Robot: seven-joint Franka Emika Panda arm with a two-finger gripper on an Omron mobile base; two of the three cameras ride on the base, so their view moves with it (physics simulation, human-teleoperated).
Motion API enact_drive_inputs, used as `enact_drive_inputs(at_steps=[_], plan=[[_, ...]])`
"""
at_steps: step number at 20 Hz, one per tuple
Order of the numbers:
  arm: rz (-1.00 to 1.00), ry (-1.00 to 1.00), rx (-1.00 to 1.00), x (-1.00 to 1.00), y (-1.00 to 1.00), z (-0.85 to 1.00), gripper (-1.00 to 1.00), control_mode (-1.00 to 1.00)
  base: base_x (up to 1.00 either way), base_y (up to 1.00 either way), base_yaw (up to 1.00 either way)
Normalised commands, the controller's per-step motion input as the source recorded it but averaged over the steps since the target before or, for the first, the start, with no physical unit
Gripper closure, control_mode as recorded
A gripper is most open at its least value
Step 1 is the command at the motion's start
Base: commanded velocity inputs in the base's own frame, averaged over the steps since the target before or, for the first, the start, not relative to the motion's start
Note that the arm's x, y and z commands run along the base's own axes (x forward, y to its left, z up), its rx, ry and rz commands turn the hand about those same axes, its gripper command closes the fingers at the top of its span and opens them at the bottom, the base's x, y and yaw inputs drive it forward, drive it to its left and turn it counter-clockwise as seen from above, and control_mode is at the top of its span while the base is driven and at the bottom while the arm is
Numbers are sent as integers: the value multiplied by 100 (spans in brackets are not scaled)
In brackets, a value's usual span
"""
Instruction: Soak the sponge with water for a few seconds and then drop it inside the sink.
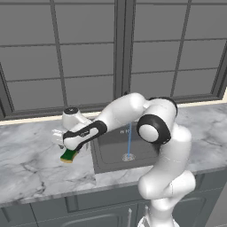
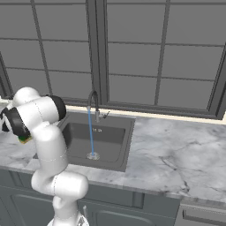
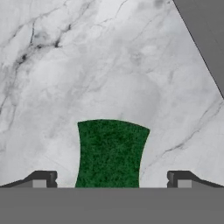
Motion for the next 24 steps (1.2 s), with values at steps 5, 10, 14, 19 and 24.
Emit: enact_drive_inputs(at_steps=[5, 10, 14, 19, 24], plan=[[0, 1, 0, 0, 2, -12, -100, -100, 0, 0, 0], [0, 0, 0, 0, 0, -13, -100, -100, 0, 0, 0], [0, 0, 0, 0, 0, -12, -100, -100, 0, 0, 0], [0, 0, 0, 0, 0, -17, -100, -100, 0, 0, 0], [0, 0, 0, 0, 0, -19, -100, -100, 0, 0, 0]])
